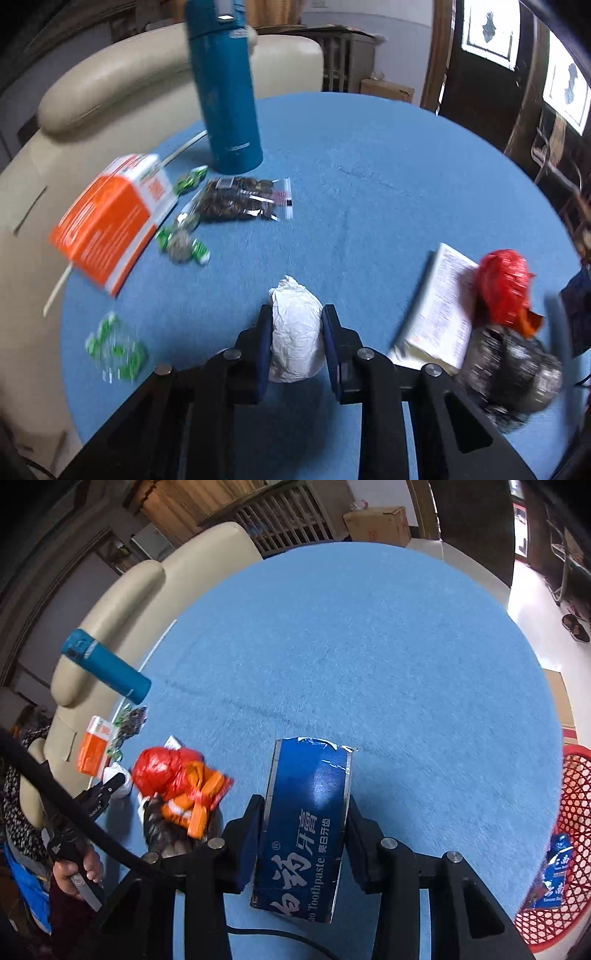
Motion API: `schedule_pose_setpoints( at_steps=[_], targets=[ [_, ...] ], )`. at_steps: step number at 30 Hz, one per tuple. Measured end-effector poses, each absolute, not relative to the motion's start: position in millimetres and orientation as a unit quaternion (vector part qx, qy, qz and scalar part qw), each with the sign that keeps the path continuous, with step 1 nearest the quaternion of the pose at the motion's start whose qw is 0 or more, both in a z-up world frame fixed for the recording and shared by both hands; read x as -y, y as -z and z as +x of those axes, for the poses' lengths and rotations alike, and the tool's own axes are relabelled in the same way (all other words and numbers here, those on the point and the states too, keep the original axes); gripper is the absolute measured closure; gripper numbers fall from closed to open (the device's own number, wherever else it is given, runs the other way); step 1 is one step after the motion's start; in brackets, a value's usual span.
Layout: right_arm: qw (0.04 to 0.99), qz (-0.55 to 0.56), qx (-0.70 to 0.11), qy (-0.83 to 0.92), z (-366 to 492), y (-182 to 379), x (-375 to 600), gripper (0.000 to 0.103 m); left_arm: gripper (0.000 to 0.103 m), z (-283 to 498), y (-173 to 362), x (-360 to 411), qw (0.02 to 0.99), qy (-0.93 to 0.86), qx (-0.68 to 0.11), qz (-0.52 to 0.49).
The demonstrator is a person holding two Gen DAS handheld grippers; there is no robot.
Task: Collect trash
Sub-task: 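Grasp the blue toothpaste box with the right tool while the left grasps the white tissue, then carry the toothpaste box over the red basket with the right tool while the left holds the tissue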
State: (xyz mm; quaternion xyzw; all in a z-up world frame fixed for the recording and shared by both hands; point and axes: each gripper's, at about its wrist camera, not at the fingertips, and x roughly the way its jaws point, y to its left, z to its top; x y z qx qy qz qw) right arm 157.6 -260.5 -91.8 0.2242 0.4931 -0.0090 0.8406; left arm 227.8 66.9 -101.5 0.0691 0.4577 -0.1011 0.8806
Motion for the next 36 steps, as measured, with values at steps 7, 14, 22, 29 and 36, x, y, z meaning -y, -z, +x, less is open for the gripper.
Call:
schedule_pose_setpoints(
  at_steps=[7,14,22,29,36],
  targets=[
    [0.862,0.217,-0.457,-0.021,114.5,78.6,268.2,0.059,0.076,152.8,62.8,-63.2,0.895,0.104,-0.432,0.038],
    [0.885,0.204,-0.411,-0.073,77.0,54.5,256.1,0.059,0.076,75.2,28.9,-17.3,0.902,0.137,-0.406,0.052],
    [0.922,0.182,-0.329,-0.093,4.5,13.2,257.2,0.059,0.076,26.4,-15.7,45.3,0.910,0.201,-0.357,0.067],
    [0.935,0.198,-0.283,-0.082,-31.0,-1.9,275.7,0.059,0.076,6.4,-28.8,85.3,0.901,0.251,-0.345,0.082],
    [0.939,0.197,-0.270,-0.084,-33.6,-6.4,272.6,0.059,0.076,-3.2,-29.2,87.0,0.899,0.261,-0.342,0.085]
  ],
)
